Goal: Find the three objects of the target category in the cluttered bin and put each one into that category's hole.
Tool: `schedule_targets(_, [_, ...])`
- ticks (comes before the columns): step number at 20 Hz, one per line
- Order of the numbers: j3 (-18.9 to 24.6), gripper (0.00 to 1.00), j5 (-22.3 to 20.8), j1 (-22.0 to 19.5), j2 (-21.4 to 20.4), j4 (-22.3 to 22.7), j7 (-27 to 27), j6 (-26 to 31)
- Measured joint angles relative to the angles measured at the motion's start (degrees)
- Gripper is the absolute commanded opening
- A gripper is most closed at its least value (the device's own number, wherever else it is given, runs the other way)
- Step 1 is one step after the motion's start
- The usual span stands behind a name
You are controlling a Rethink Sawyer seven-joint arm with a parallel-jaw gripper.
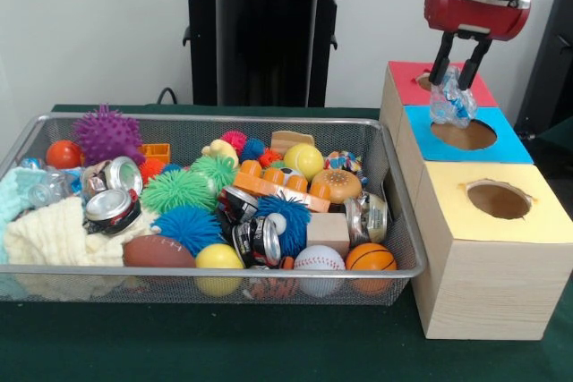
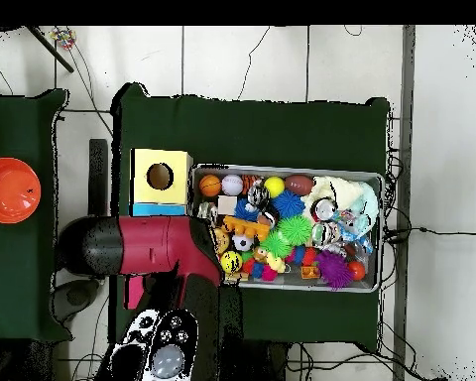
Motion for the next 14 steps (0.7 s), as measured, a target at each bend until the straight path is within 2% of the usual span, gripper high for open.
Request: schedule_targets(14, [0.0,0.00,0.0,0.0,0.0,0.2,0.0,-1.0])
